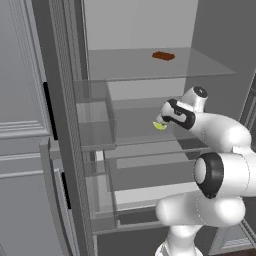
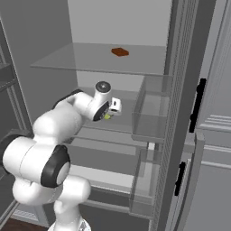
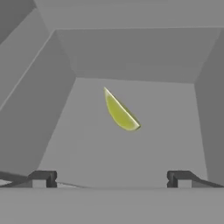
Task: Grab a lemon wedge from the fridge and one ice cube from the ice bowl, and put them in the glass of lemonade.
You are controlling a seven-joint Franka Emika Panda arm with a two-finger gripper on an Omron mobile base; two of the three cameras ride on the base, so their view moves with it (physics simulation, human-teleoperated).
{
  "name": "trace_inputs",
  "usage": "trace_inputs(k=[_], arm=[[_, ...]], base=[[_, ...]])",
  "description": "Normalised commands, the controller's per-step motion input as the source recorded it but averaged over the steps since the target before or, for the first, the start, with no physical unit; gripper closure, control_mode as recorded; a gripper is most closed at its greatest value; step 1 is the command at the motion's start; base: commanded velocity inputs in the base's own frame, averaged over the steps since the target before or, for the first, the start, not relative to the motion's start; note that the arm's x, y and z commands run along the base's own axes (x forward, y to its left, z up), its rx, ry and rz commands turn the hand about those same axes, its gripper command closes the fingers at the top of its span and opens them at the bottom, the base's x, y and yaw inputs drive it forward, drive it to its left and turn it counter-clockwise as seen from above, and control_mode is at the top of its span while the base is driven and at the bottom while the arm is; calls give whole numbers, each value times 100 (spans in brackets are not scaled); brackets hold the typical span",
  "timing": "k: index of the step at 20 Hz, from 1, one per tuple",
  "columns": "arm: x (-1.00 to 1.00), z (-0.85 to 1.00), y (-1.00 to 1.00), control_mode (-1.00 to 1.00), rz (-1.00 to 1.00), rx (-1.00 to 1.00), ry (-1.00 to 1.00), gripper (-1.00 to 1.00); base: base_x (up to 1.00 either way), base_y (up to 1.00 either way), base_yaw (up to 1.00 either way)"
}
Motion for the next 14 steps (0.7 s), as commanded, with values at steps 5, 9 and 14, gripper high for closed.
trace_inputs(k=[5, 9, 14], arm=[[32, -33, 0, -100, 11, 0, 4, -100], [5, 0, 0, -100, 10, 0, 0, -100], [53, 0, 0, -100, 16, 0, 0, -100]], base=[[0, 0, 0], [0, 0, 0], [0, 0, 0]])
